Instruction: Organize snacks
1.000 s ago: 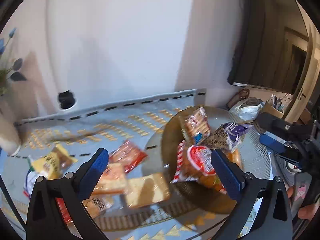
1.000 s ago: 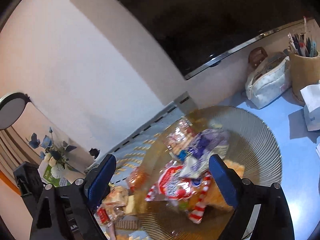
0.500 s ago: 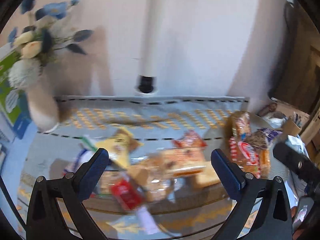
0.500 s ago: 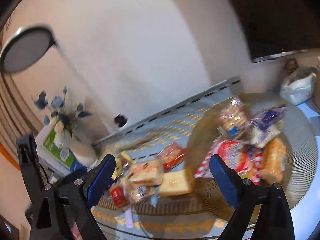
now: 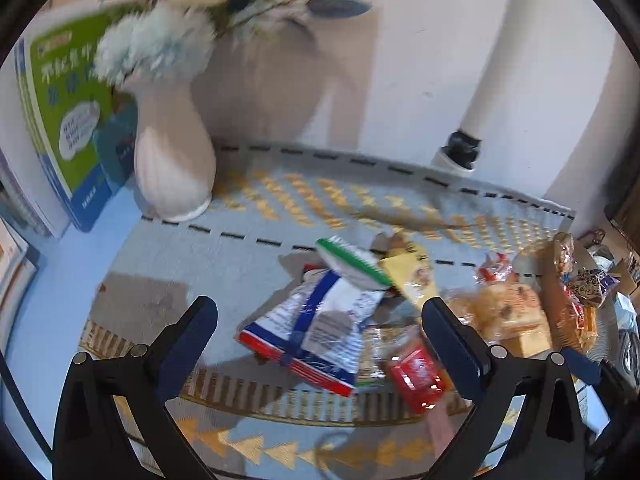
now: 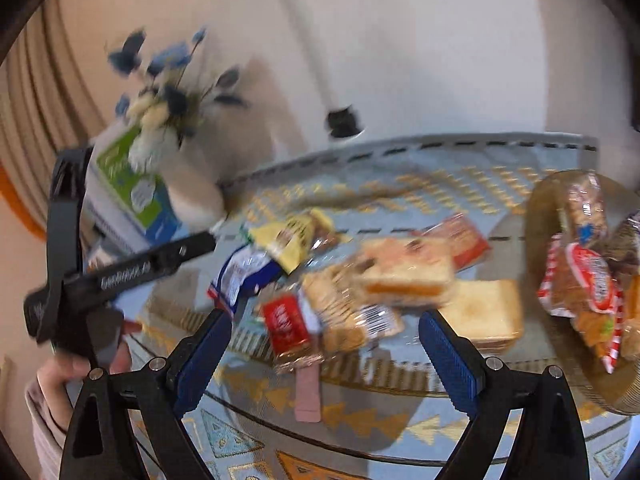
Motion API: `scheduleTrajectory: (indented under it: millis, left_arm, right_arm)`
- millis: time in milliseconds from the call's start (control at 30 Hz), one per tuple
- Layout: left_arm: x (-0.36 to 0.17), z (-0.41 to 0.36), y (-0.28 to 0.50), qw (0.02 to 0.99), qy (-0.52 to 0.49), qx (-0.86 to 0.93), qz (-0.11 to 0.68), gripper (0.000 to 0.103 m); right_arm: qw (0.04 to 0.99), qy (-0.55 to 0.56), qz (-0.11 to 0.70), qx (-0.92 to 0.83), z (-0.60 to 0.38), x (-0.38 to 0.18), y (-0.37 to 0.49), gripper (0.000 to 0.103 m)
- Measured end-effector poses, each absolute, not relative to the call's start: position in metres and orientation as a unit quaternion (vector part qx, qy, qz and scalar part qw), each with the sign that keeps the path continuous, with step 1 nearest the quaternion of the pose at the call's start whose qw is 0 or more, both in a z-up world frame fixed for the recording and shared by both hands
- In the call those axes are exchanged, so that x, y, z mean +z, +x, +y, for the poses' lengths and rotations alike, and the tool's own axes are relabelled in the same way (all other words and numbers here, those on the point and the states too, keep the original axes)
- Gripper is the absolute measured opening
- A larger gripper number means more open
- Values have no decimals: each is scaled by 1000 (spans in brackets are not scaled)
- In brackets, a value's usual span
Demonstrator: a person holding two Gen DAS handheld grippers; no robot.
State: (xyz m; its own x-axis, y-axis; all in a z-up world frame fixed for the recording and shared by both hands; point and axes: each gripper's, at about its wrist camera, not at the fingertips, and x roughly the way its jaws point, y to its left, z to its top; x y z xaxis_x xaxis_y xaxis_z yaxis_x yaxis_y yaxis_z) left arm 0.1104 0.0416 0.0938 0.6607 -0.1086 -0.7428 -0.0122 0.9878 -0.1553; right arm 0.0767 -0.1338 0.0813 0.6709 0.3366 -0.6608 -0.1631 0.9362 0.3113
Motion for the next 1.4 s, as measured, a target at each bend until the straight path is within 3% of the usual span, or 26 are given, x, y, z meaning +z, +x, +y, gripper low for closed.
scheduleTrajectory:
  millis: [467,533,667,1000,1133,1233,1300,1367,1400]
  left_arm:
    - [18,61,152,880,-88,-111,454,103]
    - [15,61,144,897,-75,-100,424,102]
    - [9,33,145,891,19,-55,449,103]
    - [10,33,145,891,20,-54,450,103]
    - [10,31,144,891,20,-54,451,103]
    - [9,34,145,891,20,-55,451,103]
    - [9,33,145,891,19,-55,451,103]
    - [10,34,145,891,19,-56,451,103]
    - [10,34,145,891,19,-56,451,103]
  right_arm:
    - [909,17,383,163,-65,18,116,94]
    - [919,-3,364,150,-59,14,112,94]
    - [921,15,359,151,-64,14,111,94]
    - [919,-26,372,129,-50,12,119,98]
    - [924,-17,363,118,-55,16,118,90]
    - [925,-34,358,120,-50,18,114,78]
    - [925,-46,356,125,-43,19,113,66]
    - [921,-54,358,145,-37,18,112,37]
    - [921,-57,359,144,-36,18,112,35]
